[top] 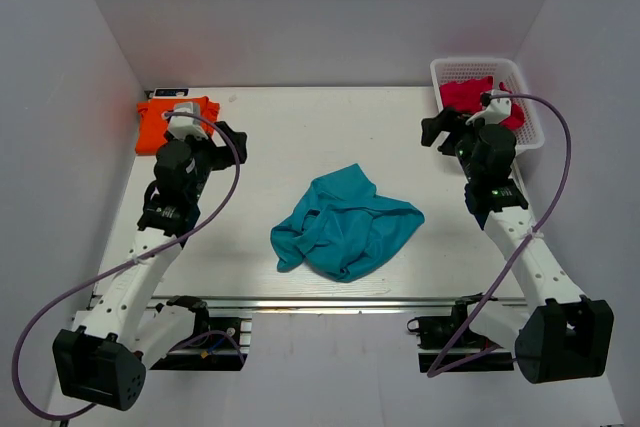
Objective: Fold and stack the t-shirts
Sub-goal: Flatten out the tshirt
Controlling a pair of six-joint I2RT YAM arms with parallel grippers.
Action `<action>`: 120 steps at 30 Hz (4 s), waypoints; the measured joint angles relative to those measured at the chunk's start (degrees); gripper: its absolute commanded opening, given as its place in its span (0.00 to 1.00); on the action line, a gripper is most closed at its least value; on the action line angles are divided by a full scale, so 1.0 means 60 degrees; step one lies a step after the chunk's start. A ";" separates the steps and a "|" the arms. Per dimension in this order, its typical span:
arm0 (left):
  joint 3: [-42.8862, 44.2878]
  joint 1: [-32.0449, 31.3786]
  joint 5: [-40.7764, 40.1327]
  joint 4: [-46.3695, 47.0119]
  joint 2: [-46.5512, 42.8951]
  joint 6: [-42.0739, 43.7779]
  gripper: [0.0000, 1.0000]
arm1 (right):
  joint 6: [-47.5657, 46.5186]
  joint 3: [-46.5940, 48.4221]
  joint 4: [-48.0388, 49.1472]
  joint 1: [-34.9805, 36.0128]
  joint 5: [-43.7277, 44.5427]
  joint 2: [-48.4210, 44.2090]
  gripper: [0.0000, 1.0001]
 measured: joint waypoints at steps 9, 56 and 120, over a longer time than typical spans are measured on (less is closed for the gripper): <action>-0.0306 -0.0011 0.0739 -0.0780 0.0200 -0.0299 1.00 | -0.0492 0.0095 -0.0659 0.0004 -0.1173 0.0441 0.90; -0.0743 -0.2612 0.1840 -0.2612 0.5439 -0.1341 0.00 | -0.1687 0.5672 -0.4248 0.3253 -0.0091 0.9398 0.00; 0.8324 -0.2605 -0.2557 -0.1209 -0.1078 0.3770 0.00 | -0.5839 0.7621 0.0153 0.3293 0.1526 -0.1621 0.00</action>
